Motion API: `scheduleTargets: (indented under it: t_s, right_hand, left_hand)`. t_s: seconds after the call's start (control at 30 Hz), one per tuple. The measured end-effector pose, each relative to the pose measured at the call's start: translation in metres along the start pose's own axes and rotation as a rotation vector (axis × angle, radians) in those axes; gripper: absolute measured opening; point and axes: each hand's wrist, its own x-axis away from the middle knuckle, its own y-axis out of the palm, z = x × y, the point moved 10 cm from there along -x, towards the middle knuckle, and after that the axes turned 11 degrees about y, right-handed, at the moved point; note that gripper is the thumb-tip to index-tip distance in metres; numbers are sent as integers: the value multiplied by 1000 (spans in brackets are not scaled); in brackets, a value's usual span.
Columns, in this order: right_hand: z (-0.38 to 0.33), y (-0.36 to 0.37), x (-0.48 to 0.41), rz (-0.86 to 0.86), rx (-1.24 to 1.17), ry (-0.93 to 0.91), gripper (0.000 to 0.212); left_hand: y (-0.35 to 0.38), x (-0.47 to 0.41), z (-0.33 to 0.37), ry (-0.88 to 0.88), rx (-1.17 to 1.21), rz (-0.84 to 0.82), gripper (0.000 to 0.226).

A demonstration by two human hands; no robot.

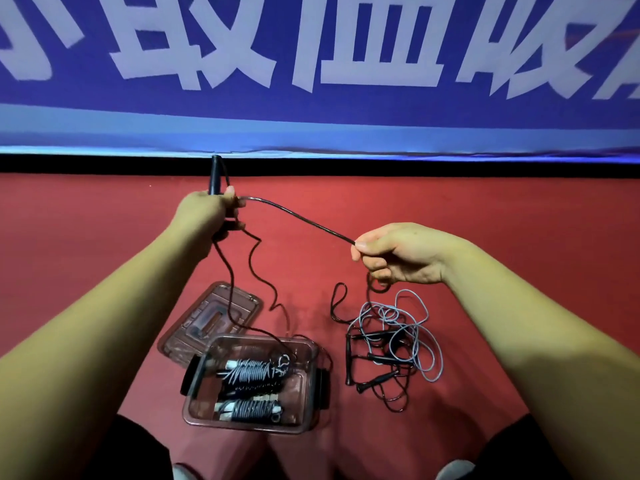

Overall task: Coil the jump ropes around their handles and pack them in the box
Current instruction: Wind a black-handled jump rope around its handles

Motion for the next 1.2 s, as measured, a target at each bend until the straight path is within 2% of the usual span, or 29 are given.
scheduleTargets:
  t_s: [0.07,0.1,0.13,0.23,0.33,0.37,0.43,0.53,0.67,0.73,0.8,0.83,0.9,1.0,1.03,1.13,1.2]
  right_hand:
    - [-5,4,-1,30,32,-45,19]
    - [-7,9,-2,30,37,-66,19]
    - [-10,14,-2,19,30,-85,19]
    - [-25,33,-2,-66,-49,-158,19]
    - [-35,34,-2,-94,-111,-214,21]
    - [-34,32,-2,-81,-92,-220,22]
    - [-29,27,-5,-46,-24,-226,24]
    - [-20,12,-8,30,64,-220,26]
    - [3,-4,-12,93,248,-98,27]
    - [10,-9,-13,150,337,-57,27]
    - [4,-6,-12,188,327,-96,28]
    - [-4,-1,-11,193,311,-132,29]
    - [-18,11,-8,186,287,-207,29]
    - [-36,24,-5,162,182,-304,29]
    - [-40,24,-3,155,117,-319,29]
    - [-45,17,2,119,-33,-330,29]
    - [-41,15,3,87,-18,-307,28]
  left_hand:
    - [1,0,12,178,-424,-41,24]
    - [12,7,20,264,-553,-98,24]
    - [30,17,24,311,-552,-203,24]
    - [84,58,30,310,-287,-511,28]
    - [104,75,33,264,-138,-616,28]
    - [106,74,36,201,14,-606,27]
    - [93,56,36,75,326,-454,27]
    - [52,21,25,-42,517,-134,27]
    - [0,-1,-9,-148,436,113,35]
    - [-17,-7,-11,-55,117,116,27]
    - [-15,-5,4,120,-312,33,22]
    - [-4,2,12,186,-407,-26,22]
    - [34,27,26,276,-365,-210,19]
    - [92,72,37,311,-217,-567,21]
    - [103,80,37,322,-193,-642,21]
    - [98,69,42,339,-98,-596,17]
    - [94,65,43,305,-13,-607,20]
